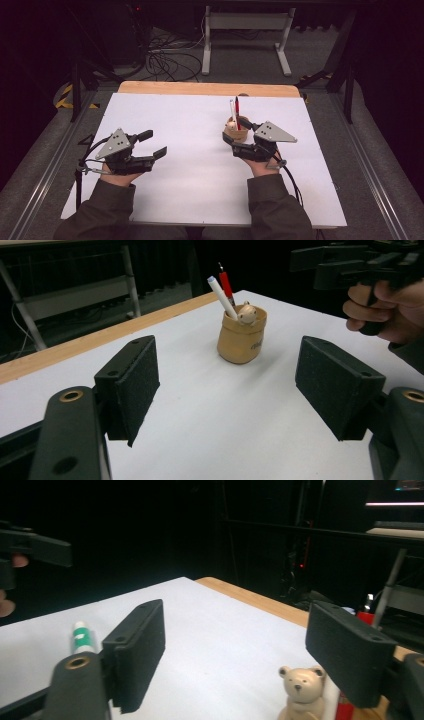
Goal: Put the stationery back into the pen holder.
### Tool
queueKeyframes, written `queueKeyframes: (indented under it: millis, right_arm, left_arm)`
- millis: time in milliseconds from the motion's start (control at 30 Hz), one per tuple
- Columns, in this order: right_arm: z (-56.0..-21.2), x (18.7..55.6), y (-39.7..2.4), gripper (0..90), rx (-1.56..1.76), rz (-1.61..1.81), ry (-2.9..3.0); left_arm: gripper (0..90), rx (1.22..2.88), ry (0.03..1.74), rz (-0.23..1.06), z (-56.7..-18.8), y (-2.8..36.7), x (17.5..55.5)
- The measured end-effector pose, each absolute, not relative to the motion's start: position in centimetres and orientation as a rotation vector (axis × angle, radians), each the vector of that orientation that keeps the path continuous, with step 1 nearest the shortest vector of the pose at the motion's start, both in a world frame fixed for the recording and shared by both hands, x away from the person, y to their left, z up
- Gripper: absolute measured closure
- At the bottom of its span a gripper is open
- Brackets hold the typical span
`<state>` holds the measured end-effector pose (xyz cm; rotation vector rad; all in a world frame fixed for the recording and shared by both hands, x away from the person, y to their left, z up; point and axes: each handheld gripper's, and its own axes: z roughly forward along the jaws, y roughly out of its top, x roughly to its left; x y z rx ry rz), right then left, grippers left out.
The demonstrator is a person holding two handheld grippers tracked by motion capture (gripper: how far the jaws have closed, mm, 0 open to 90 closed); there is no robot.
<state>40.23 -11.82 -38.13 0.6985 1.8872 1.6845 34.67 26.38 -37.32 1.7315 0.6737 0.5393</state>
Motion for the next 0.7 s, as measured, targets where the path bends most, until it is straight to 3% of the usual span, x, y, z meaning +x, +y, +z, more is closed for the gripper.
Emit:
queueKeyframes:
  millis: [400,700]
  right_arm:
    - [-38.1,39.8,-9.7,13.9,0.631,1.674,2.0]
    - [-38.3,39.7,-5.8,14.5,0.572,1.6,2.095]
  left_arm:
    - [26.0,1.718,0.703,0.568,-36.9,28.1,34.7]
    - [25.7,1.706,0.714,0.575,-36.6,28.8,34.6]
